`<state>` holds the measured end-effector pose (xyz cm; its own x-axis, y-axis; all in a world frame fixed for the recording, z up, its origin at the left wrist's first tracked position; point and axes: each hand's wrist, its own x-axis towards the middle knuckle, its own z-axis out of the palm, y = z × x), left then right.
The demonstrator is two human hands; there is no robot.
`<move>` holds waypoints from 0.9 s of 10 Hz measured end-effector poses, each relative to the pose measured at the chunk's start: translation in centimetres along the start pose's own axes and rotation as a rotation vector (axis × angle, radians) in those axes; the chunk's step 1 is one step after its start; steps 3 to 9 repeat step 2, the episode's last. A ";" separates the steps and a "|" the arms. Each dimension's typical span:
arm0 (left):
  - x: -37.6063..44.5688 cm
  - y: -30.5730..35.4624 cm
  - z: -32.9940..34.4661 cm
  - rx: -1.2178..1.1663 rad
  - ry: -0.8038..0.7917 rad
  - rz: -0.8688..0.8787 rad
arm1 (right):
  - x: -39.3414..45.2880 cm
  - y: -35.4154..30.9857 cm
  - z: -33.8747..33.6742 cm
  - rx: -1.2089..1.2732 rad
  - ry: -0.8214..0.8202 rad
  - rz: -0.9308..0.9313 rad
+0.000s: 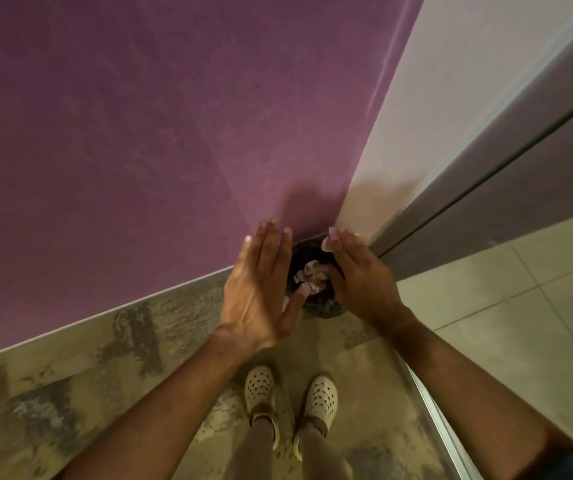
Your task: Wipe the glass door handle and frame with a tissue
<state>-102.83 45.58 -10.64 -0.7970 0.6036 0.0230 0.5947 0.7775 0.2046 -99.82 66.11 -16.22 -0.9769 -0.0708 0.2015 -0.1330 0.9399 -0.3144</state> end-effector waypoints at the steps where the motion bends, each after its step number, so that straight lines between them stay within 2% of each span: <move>1: -0.2 -0.7 0.7 -0.034 -0.002 0.016 | 0.2 0.6 1.0 0.025 -0.082 0.019; 2: 0.0 -1.2 1.0 -0.045 0.007 0.015 | 0.2 0.8 1.0 0.043 -0.036 0.029; 9: 0.0 -1.2 1.0 -0.045 0.007 0.015 | 0.2 0.8 1.0 0.043 -0.036 0.029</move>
